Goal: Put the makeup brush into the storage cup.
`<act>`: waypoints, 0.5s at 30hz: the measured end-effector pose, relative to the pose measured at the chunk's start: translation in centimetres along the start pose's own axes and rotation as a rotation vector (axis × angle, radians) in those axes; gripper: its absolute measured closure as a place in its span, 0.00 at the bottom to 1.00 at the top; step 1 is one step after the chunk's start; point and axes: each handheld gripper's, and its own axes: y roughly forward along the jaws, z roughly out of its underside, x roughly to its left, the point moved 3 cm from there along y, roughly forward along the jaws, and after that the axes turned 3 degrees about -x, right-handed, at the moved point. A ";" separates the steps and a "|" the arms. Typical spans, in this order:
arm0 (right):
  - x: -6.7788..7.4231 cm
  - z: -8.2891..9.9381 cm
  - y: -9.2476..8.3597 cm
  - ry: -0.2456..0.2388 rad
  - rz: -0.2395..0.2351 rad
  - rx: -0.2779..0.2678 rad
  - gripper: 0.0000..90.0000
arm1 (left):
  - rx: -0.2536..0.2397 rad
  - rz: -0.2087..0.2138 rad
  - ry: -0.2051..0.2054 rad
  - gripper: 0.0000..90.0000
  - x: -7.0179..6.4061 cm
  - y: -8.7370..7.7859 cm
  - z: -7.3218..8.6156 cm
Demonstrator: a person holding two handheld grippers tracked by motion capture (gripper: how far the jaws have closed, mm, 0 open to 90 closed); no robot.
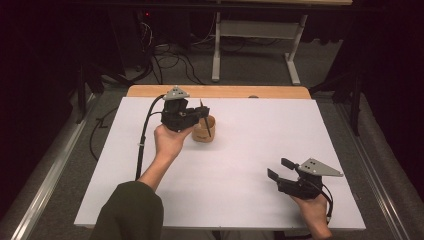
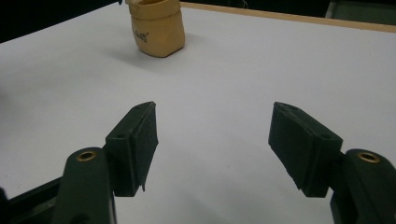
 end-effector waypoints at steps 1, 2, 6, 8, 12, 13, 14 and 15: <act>0.0 0.0 0.0 -0.002 0.000 0.000 0.38 | -0.001 -0.002 0.001 0.92 0.0 0.1 0.0; 0.0 0.0 0.0 -0.002 -0.001 0.004 0.38 | -0.001 -0.004 0.002 0.92 0.1 0.1 -0.1; -0.1 0.0 0.0 -0.001 -0.002 0.000 0.39 | -0.010 -0.017 -0.006 0.92 0.3 0.3 -0.2; 0.0 0.0 0.1 -0.002 0.000 0.002 0.39 | -0.010 -0.024 -0.010 0.92 0.5 0.5 -0.2; 0.2 0.0 0.2 -0.008 -0.007 0.005 0.39 | -0.012 -0.035 -0.014 0.92 0.8 0.8 -0.4; 0.2 0.0 0.2 -0.004 -0.007 0.008 0.39 | -0.011 -0.037 -0.013 0.92 0.8 0.9 -0.5; 0.2 0.1 0.2 -0.008 -0.007 0.011 0.39 | -0.012 -0.041 -0.013 0.92 0.8 0.9 -0.6; 0.1 0.1 0.2 -0.010 -0.006 0.011 0.39 | -0.013 -0.043 -0.010 0.92 0.8 1.0 -0.7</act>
